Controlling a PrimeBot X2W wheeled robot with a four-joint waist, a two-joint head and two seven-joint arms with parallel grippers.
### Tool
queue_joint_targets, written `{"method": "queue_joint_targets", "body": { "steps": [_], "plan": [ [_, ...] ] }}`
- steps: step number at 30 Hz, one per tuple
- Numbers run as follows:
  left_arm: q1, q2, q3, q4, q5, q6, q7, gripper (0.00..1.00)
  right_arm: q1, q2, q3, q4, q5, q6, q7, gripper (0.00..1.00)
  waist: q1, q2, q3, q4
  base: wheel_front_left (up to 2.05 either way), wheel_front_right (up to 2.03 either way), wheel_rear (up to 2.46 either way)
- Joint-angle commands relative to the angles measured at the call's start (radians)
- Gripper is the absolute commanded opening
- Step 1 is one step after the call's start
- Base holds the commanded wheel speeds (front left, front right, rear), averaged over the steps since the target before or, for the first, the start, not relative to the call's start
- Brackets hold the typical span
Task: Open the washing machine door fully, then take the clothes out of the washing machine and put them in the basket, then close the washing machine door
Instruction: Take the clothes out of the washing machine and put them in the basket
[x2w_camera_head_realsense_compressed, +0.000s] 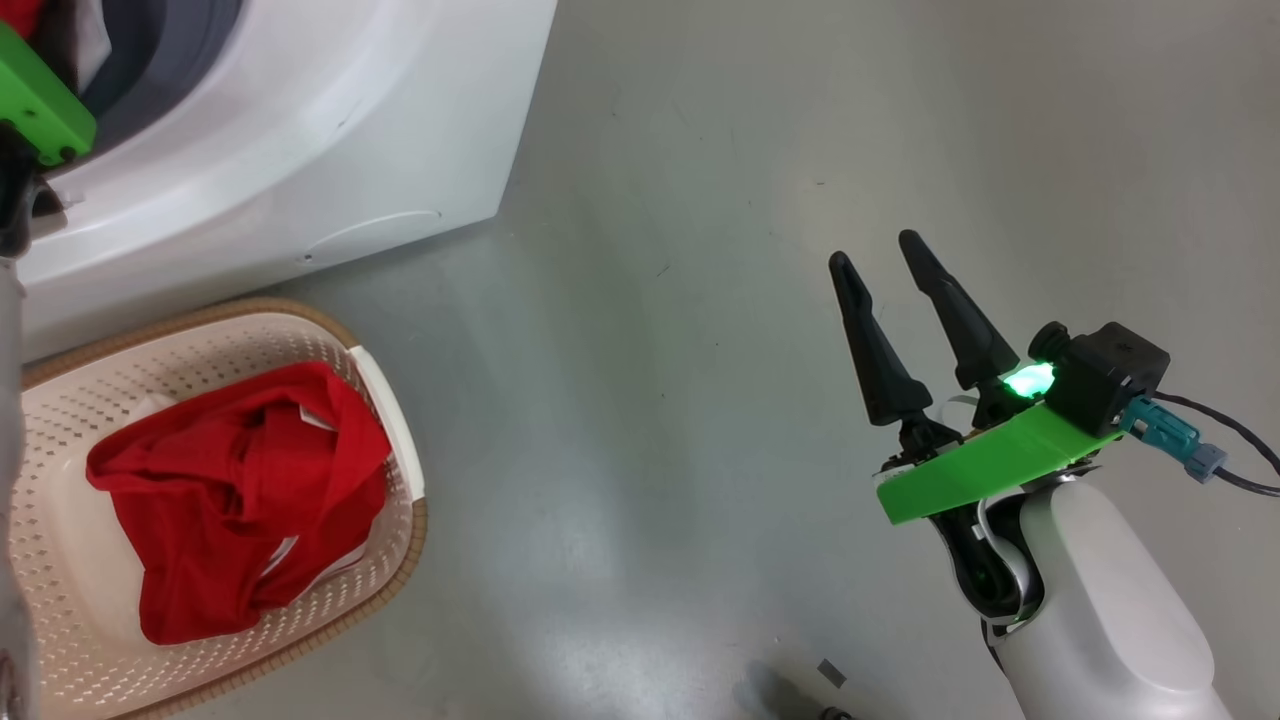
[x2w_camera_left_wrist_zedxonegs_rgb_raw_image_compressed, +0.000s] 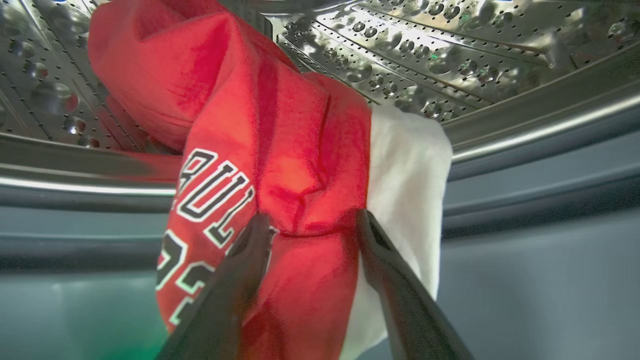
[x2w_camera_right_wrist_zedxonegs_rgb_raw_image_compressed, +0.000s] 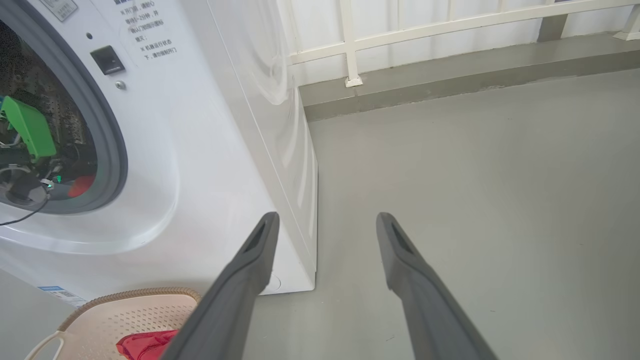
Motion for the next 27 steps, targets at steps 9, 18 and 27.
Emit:
{"method": "queue_joint_targets", "body": {
  "steps": [9, 18, 27],
  "plan": [
    [-0.012, 0.032, -0.019, -0.008, 0.003, -0.01, -0.009, 0.0, 0.006, 0.005, 0.018, -0.01, -0.006, 0.002, -0.012, 1.0, 0.0, -0.0001, -0.012, 0.006, 0.0, 0.0, 0.0],
    [0.022, 0.01, -0.037, -0.01, -0.004, -0.017, -0.075, 0.0, 0.006, -0.002, 0.025, -0.001, -0.002, 0.002, -0.012, 1.0, 0.0, -0.0001, -0.061, 0.034, 0.0, 0.0, 0.0],
    [0.085, -0.027, -0.071, -0.067, -0.033, -0.02, -0.156, 0.0, 0.018, -0.02, 0.033, 0.009, 0.001, 0.002, -0.012, 1.0, 0.0, -0.0001, -0.126, 0.082, 0.0, 0.0, 0.0]
  ]
}}
